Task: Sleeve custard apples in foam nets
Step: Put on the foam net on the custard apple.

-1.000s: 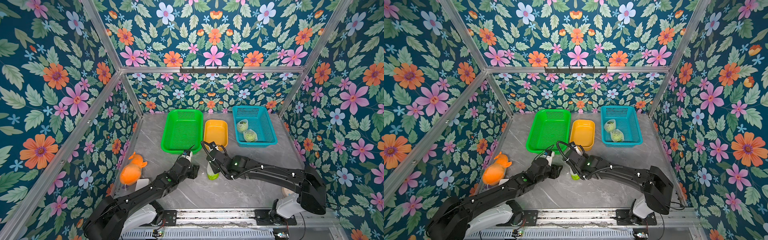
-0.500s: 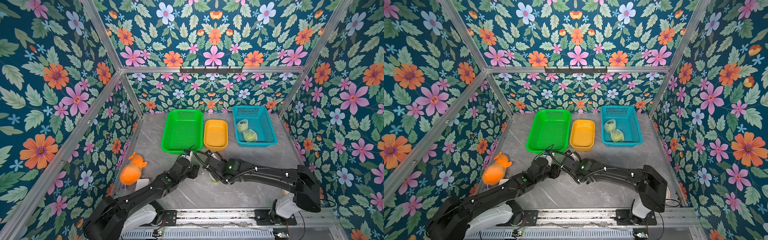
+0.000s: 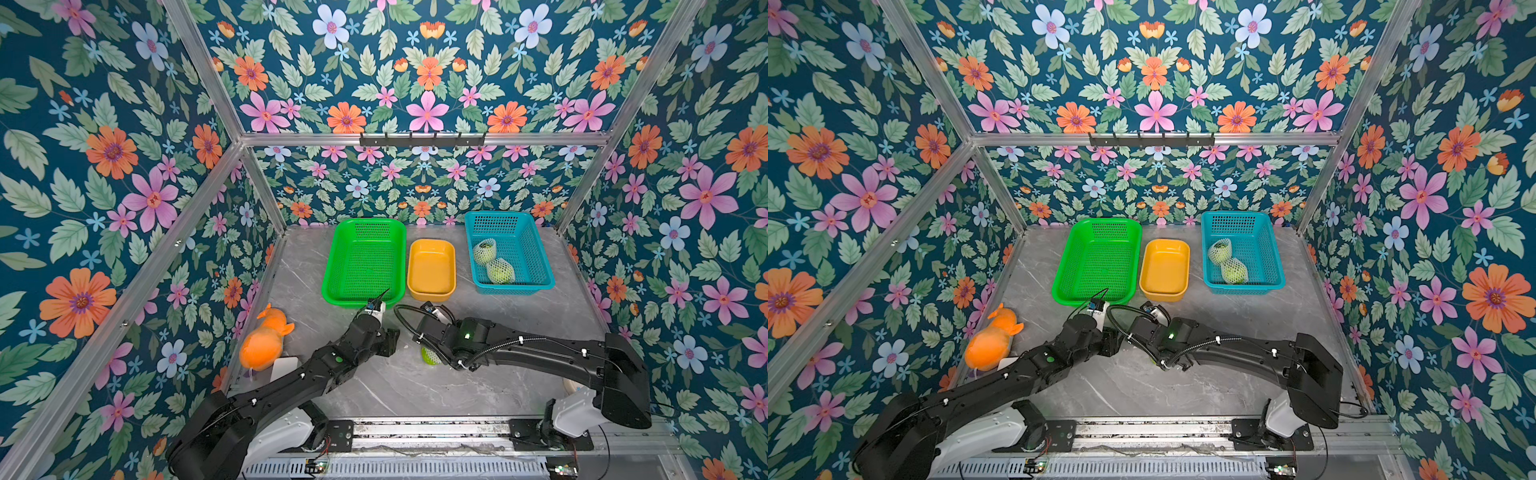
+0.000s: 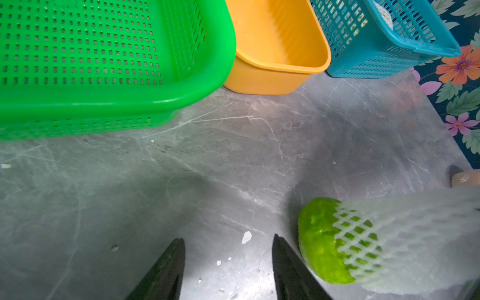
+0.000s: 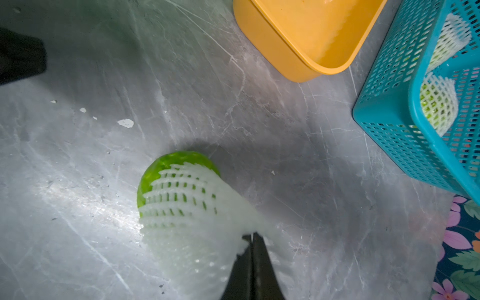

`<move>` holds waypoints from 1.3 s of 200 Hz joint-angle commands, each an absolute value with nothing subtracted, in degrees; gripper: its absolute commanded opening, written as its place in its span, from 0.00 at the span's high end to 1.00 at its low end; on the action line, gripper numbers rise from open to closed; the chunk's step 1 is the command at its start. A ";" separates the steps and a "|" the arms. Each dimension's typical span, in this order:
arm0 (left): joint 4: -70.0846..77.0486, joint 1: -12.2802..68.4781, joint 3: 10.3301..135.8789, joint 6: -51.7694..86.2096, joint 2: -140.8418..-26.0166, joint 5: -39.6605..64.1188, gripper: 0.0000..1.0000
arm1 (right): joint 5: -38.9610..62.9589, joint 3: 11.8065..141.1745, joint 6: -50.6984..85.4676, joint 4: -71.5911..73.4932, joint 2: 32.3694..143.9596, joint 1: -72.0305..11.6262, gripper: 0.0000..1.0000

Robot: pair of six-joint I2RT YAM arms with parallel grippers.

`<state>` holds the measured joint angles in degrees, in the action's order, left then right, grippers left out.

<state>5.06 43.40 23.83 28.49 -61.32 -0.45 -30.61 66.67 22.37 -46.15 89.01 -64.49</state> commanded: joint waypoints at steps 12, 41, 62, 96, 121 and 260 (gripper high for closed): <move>6.11 43.33 24.37 28.43 -61.26 -0.18 0.42 | -29.68 66.89 22.96 -44.47 91.48 -64.51 1.00; 6.15 43.35 24.01 28.56 -60.81 -0.43 0.42 | -29.05 66.09 22.83 -41.55 91.96 -64.51 1.00; 6.15 43.33 24.12 28.56 -60.93 -0.27 0.42 | -28.50 66.78 22.52 -40.98 93.30 -64.51 1.00; 5.80 43.33 23.99 28.56 -60.68 -0.43 0.42 | -27.64 67.35 22.41 -40.69 94.51 -64.55 1.00; 6.32 43.41 23.56 28.74 -60.55 -0.48 0.41 | -27.02 66.37 22.76 -40.52 94.49 -64.72 1.00; 7.21 43.33 25.49 27.76 -63.66 3.29 0.40 | -23.04 67.49 24.77 -41.13 91.26 -64.78 0.62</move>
